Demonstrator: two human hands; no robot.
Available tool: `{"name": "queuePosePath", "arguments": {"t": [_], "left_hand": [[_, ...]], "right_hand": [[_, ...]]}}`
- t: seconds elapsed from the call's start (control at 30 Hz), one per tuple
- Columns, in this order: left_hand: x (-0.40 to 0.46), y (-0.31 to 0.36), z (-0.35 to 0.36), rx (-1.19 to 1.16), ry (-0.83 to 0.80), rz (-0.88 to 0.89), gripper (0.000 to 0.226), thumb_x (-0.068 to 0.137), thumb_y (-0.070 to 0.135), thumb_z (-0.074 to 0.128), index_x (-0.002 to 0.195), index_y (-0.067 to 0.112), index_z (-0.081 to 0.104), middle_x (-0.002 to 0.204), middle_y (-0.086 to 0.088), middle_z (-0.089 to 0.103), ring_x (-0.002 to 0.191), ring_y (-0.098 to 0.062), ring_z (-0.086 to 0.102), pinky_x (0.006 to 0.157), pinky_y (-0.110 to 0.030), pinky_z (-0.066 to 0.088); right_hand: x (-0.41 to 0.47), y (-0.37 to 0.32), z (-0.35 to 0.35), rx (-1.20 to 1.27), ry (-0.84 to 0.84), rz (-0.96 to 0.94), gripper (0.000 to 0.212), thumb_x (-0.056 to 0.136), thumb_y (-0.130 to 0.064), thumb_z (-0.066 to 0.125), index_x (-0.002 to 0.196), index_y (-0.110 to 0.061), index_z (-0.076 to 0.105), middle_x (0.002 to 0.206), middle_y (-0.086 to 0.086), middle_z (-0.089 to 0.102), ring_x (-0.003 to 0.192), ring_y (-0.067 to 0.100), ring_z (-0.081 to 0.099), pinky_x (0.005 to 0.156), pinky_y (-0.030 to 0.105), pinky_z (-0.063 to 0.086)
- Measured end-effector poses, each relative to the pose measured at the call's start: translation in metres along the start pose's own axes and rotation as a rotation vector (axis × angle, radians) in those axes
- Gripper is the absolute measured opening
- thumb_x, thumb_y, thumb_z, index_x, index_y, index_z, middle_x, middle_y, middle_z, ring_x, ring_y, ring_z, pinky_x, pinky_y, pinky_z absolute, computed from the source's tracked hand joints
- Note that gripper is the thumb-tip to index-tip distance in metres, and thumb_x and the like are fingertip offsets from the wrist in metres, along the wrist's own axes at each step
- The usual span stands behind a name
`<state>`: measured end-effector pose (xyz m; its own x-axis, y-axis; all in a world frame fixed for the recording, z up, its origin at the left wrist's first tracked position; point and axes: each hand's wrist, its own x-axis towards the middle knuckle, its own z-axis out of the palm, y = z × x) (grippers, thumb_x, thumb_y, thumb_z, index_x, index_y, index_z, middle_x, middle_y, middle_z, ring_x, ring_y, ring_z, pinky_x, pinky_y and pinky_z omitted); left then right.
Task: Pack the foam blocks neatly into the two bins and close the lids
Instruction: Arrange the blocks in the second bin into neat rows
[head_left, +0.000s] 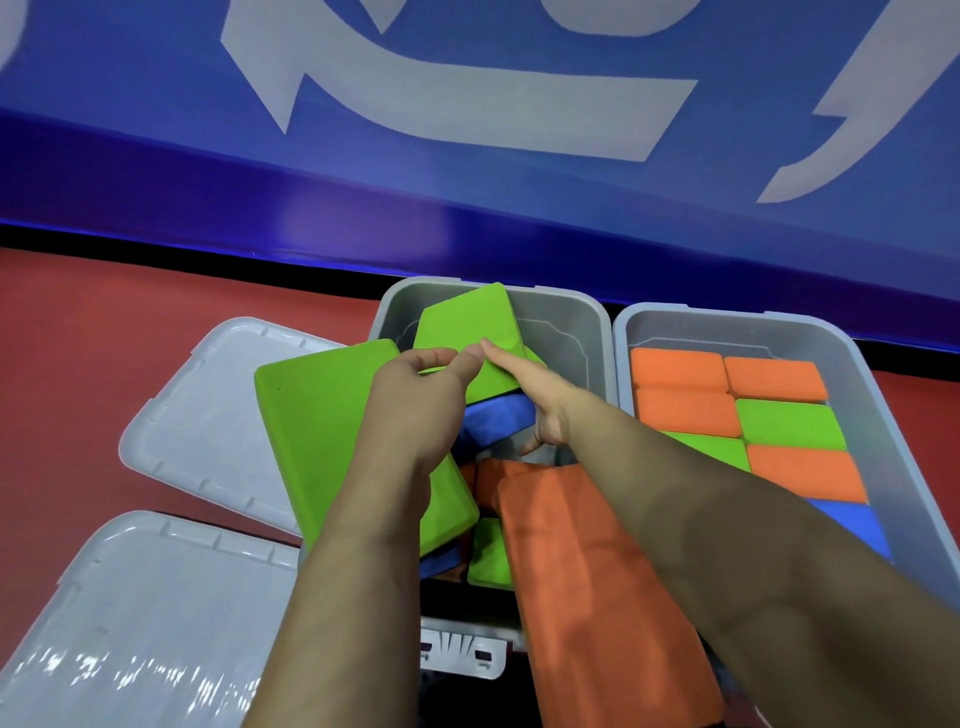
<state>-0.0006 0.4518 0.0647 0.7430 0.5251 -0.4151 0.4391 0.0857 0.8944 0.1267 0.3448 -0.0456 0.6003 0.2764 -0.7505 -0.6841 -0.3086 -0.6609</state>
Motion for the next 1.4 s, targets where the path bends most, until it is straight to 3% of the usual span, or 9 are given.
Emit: {"name": "queuePosePath", "arguments": {"t": [0.1, 0.23, 0.4, 0.53, 0.8, 1.03, 1.13, 1.23, 1.4], "left_hand": [[0.000, 0.000, 0.001, 0.002, 0.010, -0.004, 0.031, 0.088, 0.044, 0.074, 0.108, 0.020, 0.071, 0.108, -0.002, 0.073, 0.105, -0.022, 0.068, 0.099, -0.044, 0.054], [-0.001, 0.000, 0.001, -0.012, 0.015, -0.017, 0.029, 0.089, 0.042, 0.075, 0.106, 0.018, 0.070, 0.107, -0.004, 0.073, 0.104, -0.025, 0.068, 0.099, -0.044, 0.054], [0.000, -0.002, 0.002, -0.013, 0.017, -0.028, 0.025, 0.090, 0.040, 0.075, 0.101, 0.018, 0.070, 0.104, -0.003, 0.072, 0.099, -0.023, 0.067, 0.094, -0.041, 0.052], [-0.001, -0.004, 0.004, -0.008, 0.019, -0.038, 0.025, 0.091, 0.039, 0.073, 0.102, 0.017, 0.070, 0.108, -0.004, 0.073, 0.101, -0.023, 0.068, 0.091, -0.038, 0.052], [-0.002, -0.005, 0.003, 0.011, 0.000, -0.043, 0.015, 0.096, 0.034, 0.068, 0.093, 0.019, 0.067, 0.104, -0.005, 0.072, 0.103, -0.025, 0.068, 0.101, -0.045, 0.052], [-0.003, -0.007, 0.005, 0.049, -0.005, -0.034, 0.014, 0.097, 0.035, 0.066, 0.094, 0.021, 0.066, 0.104, -0.004, 0.071, 0.105, -0.026, 0.067, 0.098, -0.041, 0.052], [-0.001, -0.011, 0.005, 0.131, -0.006, -0.030, 0.025, 0.097, 0.035, 0.066, 0.108, 0.013, 0.067, 0.107, -0.007, 0.070, 0.103, -0.027, 0.067, 0.086, -0.035, 0.049], [-0.001, -0.013, 0.007, 0.180, -0.012, -0.036, 0.028, 0.098, 0.034, 0.066, 0.112, 0.011, 0.067, 0.112, -0.010, 0.069, 0.104, -0.027, 0.066, 0.094, -0.038, 0.051], [-0.005, -0.009, 0.011, 0.117, -0.036, -0.064, 0.023, 0.099, 0.037, 0.064, 0.083, 0.021, 0.061, 0.091, -0.003, 0.066, 0.096, -0.025, 0.064, 0.093, -0.039, 0.050]], "right_hand": [[-0.007, -0.001, 0.002, 0.052, 0.043, -0.042, 0.110, 0.046, -0.079, 0.085, 0.139, -0.030, 0.053, 0.124, -0.004, 0.069, 0.095, 0.024, 0.072, 0.063, 0.049, 0.059], [-0.015, -0.007, 0.003, 0.181, 0.031, -0.068, 0.074, 0.063, -0.065, 0.085, 0.122, -0.025, 0.067, 0.107, -0.001, 0.078, 0.091, 0.025, 0.077, 0.081, 0.056, 0.059], [-0.019, -0.018, -0.010, 0.305, 0.061, -0.095, 0.082, 0.049, -0.070, 0.088, 0.121, -0.037, 0.065, 0.133, -0.005, 0.062, 0.122, 0.024, 0.058, 0.089, 0.069, 0.051], [-0.025, -0.019, -0.019, 0.454, -0.007, -0.169, 0.052, 0.075, -0.059, 0.081, 0.118, -0.038, 0.062, 0.136, 0.000, 0.055, 0.124, 0.032, 0.054, 0.099, 0.060, 0.052], [-0.022, -0.008, -0.053, 0.279, 0.078, -0.361, 0.056, 0.083, -0.037, 0.082, 0.131, -0.033, 0.055, 0.127, -0.005, 0.068, 0.123, 0.029, 0.060, 0.097, 0.054, 0.054], [-0.032, 0.017, -0.086, 0.093, 0.297, -0.674, 0.085, 0.078, -0.021, 0.088, 0.146, -0.026, 0.036, 0.133, -0.007, 0.063, 0.119, 0.009, 0.063, 0.099, 0.037, 0.053], [-0.042, 0.015, -0.098, 0.038, 0.352, -0.750, 0.076, 0.082, -0.022, 0.085, 0.142, -0.022, 0.039, 0.133, -0.005, 0.063, 0.118, 0.007, 0.064, 0.101, 0.036, 0.054], [-0.049, 0.010, -0.102, -0.013, 0.346, -0.775, 0.068, 0.084, -0.025, 0.084, 0.139, -0.021, 0.044, 0.129, -0.008, 0.066, 0.115, 0.005, 0.066, 0.101, 0.036, 0.054], [-0.063, 0.011, -0.084, 0.119, 0.364, -0.777, 0.055, 0.089, -0.026, 0.078, 0.134, -0.014, 0.048, 0.127, -0.002, 0.068, 0.116, 0.010, 0.067, 0.103, 0.040, 0.053]]}}
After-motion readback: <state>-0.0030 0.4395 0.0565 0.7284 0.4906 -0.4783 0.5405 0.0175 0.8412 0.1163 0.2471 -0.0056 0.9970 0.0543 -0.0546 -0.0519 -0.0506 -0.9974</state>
